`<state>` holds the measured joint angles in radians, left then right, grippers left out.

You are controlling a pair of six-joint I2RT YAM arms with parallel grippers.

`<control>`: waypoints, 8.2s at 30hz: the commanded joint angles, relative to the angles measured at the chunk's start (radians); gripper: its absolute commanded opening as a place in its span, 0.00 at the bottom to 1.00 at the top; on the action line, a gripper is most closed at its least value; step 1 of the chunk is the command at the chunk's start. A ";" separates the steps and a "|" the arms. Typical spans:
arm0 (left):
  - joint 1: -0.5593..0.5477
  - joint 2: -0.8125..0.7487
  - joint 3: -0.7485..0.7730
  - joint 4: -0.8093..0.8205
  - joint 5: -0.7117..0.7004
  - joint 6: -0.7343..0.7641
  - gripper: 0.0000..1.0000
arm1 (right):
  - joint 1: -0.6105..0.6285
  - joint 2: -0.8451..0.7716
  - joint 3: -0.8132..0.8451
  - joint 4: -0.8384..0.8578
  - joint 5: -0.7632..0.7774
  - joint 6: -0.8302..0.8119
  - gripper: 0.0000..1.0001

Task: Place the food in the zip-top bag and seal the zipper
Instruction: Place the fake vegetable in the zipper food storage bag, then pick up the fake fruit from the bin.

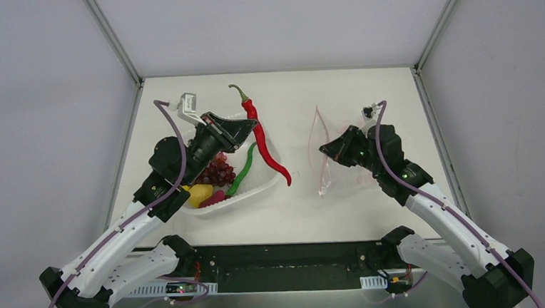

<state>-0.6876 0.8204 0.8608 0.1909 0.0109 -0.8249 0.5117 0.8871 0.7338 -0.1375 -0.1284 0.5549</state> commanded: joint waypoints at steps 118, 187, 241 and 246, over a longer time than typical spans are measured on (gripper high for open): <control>-0.367 0.405 0.126 0.176 -0.350 0.303 0.13 | 0.093 0.006 0.045 0.307 0.088 0.465 0.00; -0.220 0.561 0.381 -0.450 -0.148 0.269 0.00 | 0.137 0.339 0.744 -0.917 0.312 -0.274 0.00; 0.364 0.386 0.064 -0.795 -0.255 0.427 0.99 | 0.171 0.291 0.519 -0.452 0.032 -0.141 0.00; 0.398 0.547 0.132 -0.835 -0.218 0.480 0.99 | 0.172 0.288 0.513 -0.441 0.018 -0.144 0.00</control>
<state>-0.3027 1.2697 0.9390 -0.6064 -0.2531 -0.4011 0.6788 1.1915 1.2480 -0.6205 -0.0792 0.4255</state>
